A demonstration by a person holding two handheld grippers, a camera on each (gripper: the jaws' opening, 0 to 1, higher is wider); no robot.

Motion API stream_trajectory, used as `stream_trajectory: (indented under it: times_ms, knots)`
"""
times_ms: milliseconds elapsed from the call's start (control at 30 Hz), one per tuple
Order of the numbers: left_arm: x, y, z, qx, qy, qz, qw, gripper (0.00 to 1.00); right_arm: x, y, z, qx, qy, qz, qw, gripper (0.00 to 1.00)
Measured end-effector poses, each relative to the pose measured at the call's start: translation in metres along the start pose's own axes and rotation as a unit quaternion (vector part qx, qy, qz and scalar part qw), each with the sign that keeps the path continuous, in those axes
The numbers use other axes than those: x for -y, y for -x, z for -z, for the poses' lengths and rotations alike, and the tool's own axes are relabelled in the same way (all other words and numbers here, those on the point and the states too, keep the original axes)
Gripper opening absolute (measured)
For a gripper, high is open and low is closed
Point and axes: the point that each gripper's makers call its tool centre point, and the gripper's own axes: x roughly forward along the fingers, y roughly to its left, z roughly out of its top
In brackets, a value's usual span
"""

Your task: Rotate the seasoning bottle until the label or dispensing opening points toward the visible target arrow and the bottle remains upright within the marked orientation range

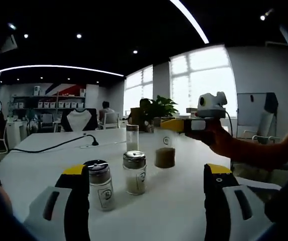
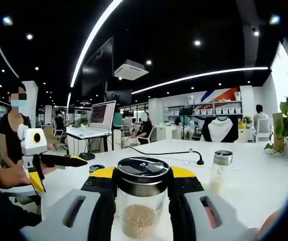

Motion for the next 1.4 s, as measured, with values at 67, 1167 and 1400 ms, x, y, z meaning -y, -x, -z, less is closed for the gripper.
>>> stream_trajectory:
  times_ms: [67,1167,1400]
  knots:
    - [0.005,-0.001,0.002,0.001,-0.002,0.009,1.0000,0.97,-0.011,0.003,0.000,0.001,-0.005,-0.013,0.9999,0.38]
    - [0.075,-0.011,0.020,0.007,0.002,0.181,0.9834,0.45,-0.126,0.005,0.004,0.012,0.001,-0.183,0.9830,0.38]
    - [0.073,-0.009,0.022,0.005,0.003,0.175,0.9845,0.41,-0.127,0.006,0.006,0.016,-0.002,-0.186,0.9823,0.38]
